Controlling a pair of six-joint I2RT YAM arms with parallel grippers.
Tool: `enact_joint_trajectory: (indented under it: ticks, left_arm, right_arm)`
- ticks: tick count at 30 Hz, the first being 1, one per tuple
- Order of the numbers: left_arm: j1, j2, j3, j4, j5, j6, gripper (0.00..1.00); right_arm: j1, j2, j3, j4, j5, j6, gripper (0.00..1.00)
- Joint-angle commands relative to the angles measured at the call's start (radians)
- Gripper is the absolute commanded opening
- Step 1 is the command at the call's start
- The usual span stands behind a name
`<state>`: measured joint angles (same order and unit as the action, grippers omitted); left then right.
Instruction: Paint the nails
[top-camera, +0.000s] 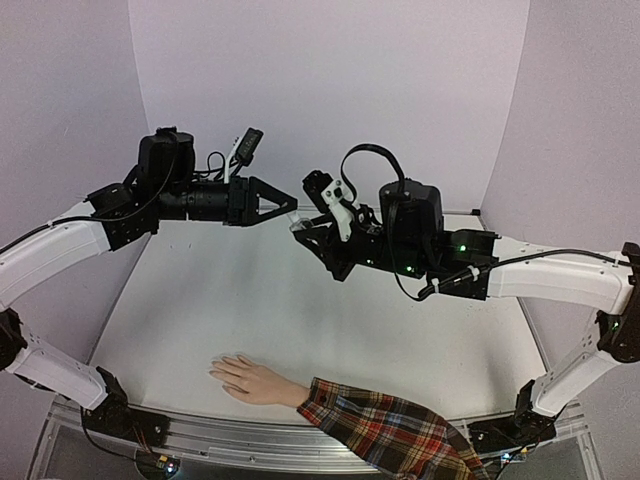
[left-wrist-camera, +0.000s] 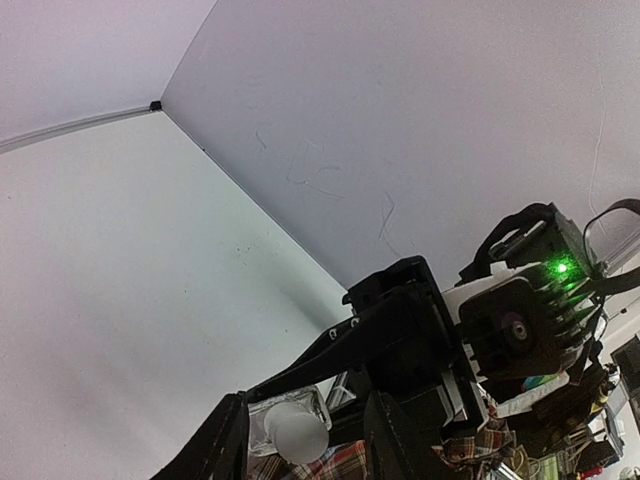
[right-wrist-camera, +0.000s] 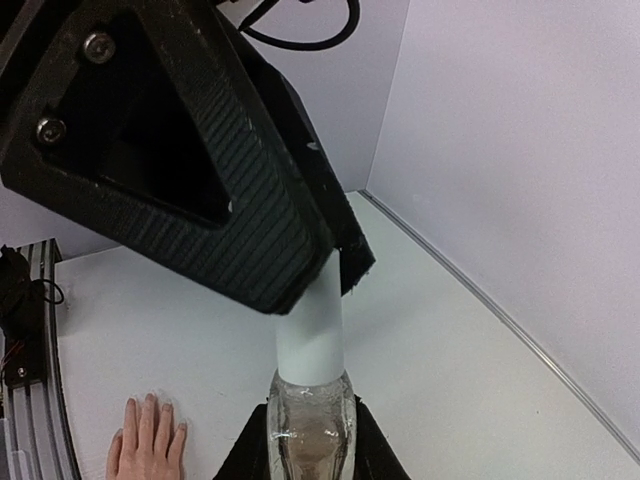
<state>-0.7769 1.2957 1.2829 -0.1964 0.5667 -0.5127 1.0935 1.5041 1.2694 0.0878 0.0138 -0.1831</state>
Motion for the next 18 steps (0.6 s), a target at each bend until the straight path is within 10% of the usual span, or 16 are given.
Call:
enact_joint_trajectory:
  ticks: [1,18]
  left_arm:
    - [0.004,0.014,0.06,-0.048,0.052,0.046,0.41]
    - [0.004,0.014,0.058,-0.058,0.047,0.052,0.23]
  right_arm:
    - [-0.004,0.015,0.055,0.008,-0.006,-0.018,0.0]
    - [-0.004,0.023,0.068,-0.006,-0.042,-0.021,0.0]
